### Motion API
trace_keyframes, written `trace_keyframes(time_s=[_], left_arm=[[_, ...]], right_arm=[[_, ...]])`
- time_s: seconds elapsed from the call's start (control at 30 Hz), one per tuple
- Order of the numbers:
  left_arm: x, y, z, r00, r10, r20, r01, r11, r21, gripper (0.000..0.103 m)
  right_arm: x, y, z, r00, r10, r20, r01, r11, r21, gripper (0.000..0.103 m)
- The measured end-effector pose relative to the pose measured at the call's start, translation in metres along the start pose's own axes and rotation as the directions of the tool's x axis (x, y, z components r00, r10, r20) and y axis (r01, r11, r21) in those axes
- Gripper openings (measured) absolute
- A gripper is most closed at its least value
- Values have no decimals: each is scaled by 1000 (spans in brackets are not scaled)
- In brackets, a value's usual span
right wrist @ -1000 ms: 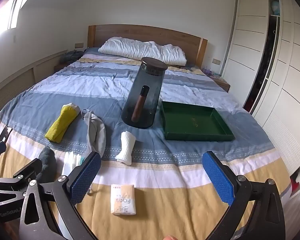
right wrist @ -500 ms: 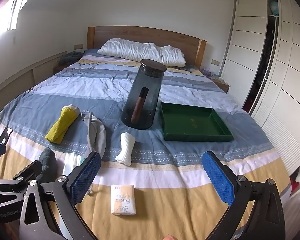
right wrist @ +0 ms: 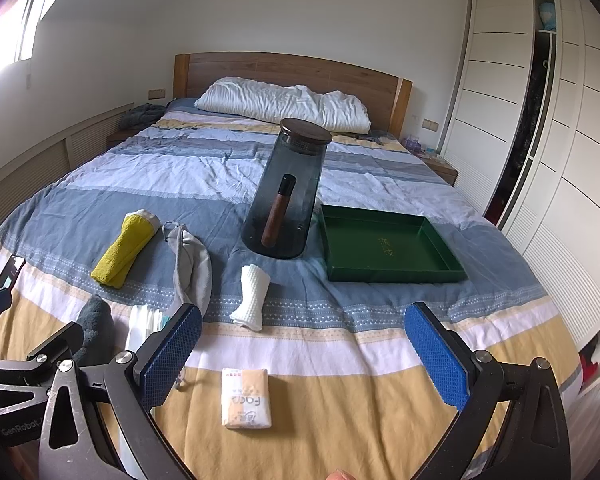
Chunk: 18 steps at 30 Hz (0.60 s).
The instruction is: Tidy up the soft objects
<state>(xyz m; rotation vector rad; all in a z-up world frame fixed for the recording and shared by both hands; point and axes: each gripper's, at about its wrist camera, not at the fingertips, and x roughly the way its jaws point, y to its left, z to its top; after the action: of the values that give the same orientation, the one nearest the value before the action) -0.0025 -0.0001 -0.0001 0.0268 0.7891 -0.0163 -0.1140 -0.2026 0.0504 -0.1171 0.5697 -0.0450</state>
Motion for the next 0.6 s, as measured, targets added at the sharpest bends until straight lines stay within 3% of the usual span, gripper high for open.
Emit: trace_keyframes(time_s=[0.6], left_arm=[[-3, 4, 0, 1000, 1, -1, -1, 1000, 1, 102]], right_arm=[[0, -1, 0, 1000, -1, 2, 1, 1000, 1, 103]])
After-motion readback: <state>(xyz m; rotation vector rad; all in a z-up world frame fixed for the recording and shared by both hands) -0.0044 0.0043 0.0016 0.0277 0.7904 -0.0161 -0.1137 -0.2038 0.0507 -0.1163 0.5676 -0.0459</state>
